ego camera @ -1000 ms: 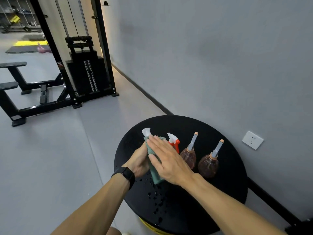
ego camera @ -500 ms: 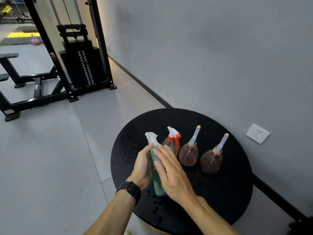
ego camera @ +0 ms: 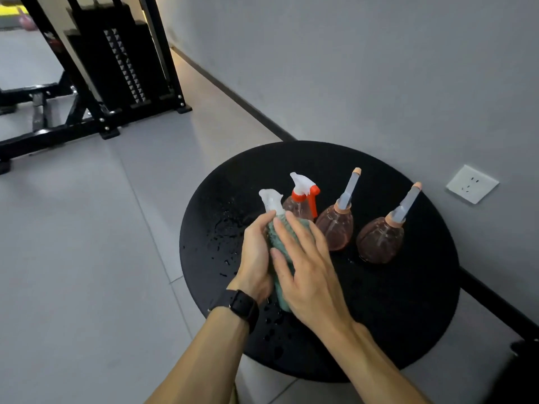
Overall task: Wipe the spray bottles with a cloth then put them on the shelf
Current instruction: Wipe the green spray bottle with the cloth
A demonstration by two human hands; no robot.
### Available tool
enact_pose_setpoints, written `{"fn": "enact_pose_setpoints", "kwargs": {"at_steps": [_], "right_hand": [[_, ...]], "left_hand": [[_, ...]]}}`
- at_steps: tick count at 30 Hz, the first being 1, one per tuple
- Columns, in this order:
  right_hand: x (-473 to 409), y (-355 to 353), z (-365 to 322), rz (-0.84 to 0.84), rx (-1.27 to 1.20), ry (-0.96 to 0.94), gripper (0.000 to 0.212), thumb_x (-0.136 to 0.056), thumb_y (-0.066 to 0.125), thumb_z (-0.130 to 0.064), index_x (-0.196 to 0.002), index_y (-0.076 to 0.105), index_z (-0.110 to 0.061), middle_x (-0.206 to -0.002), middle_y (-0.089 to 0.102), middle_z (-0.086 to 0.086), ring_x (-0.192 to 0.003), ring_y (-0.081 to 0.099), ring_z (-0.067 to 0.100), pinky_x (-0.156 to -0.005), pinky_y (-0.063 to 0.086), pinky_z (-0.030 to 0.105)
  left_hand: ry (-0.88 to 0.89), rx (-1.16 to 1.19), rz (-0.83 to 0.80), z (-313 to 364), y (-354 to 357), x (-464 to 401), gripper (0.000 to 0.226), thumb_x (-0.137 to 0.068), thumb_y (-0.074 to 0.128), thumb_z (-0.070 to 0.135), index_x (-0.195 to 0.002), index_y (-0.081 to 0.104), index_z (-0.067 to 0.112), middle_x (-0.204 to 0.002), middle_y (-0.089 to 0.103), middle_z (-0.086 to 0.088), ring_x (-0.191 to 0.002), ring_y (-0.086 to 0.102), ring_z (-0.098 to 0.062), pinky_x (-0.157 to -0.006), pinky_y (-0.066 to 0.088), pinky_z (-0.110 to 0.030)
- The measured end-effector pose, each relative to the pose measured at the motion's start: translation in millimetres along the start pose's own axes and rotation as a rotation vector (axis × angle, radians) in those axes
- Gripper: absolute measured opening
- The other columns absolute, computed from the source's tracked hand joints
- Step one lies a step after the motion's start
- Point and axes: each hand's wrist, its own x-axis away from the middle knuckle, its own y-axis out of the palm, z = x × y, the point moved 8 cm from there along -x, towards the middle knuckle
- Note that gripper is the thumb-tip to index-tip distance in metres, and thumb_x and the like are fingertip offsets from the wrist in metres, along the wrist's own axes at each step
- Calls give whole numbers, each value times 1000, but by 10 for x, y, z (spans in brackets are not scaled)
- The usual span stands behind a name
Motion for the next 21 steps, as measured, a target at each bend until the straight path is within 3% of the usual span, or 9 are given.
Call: {"fn": "enact_pose_setpoints", "kwargs": {"at_steps": [3, 6, 9, 11, 16, 19, 21], "right_hand": [[90, 24, 22, -6, -5, 8, 51, -100, 32, -41, -149, 32, -25, -157, 31, -7, -145, 22, 21, -119, 16, 27], [196, 32, 31, 4, -5, 30, 51, -99, 33, -41, -148, 37, -25, -156, 31, -7, -144, 25, 21, -117, 11, 19], [238, -44, 16, 40, -18, 38, 49, -99, 37, -39, -145, 44, -24, -154, 35, -5, -141, 29, 23, -116, 25, 29], [237, -117, 9, 63, -20, 24, 49, -98, 40, -37, -144, 45, -22, -153, 38, -3, -140, 31, 22, -115, 27, 29], [119, -247, 85, 95, -44, 33, 47, -98, 41, -36, -143, 48, -21, -150, 42, -2, -137, 37, 20, -113, 34, 33], [65, -285, 140, 102, -55, 45, 48, -99, 40, -36, -144, 46, -22, -151, 41, -2, -138, 36, 18, -114, 33, 32], [35, -326, 146, 124, -61, 39, 48, -99, 39, -36, -145, 45, -21, -152, 41, -2, -138, 36, 17, -114, 28, 24]], "left_hand": [[6, -24, -6, -48, -10, 25, 43, -95, 51, 40, -103, 72, 3, -101, 71, -17, -92, 68, -30, -94, 52, -41], [27, -47, -1, -120, -44, 75, 41, -96, 49, 39, -99, 71, 5, -96, 71, -15, -86, 68, -27, -84, 54, -38], [43, -68, -22, -157, -25, 139, 39, -93, 46, 37, -101, 67, 5, -95, 68, -16, -87, 65, -28, -79, 54, -37], [36, -57, -47, -164, 4, 170, 39, -91, 44, 35, -101, 65, 4, -95, 65, -16, -84, 63, -28, -78, 52, -36], [3, -67, -63, -175, 56, 147, 40, -89, 47, 29, -114, 63, 3, -108, 58, -19, -97, 57, -35, -90, 47, -43], [45, -118, -53, -129, 63, 118, 33, -94, 51, 27, -107, 66, 2, -90, 63, -14, -77, 63, -26, -76, 51, -36], [61, -139, -56, -87, 78, 115, 37, -96, 54, 31, -109, 68, 0, -89, 66, -10, -77, 65, -22, -78, 51, -35]]}}
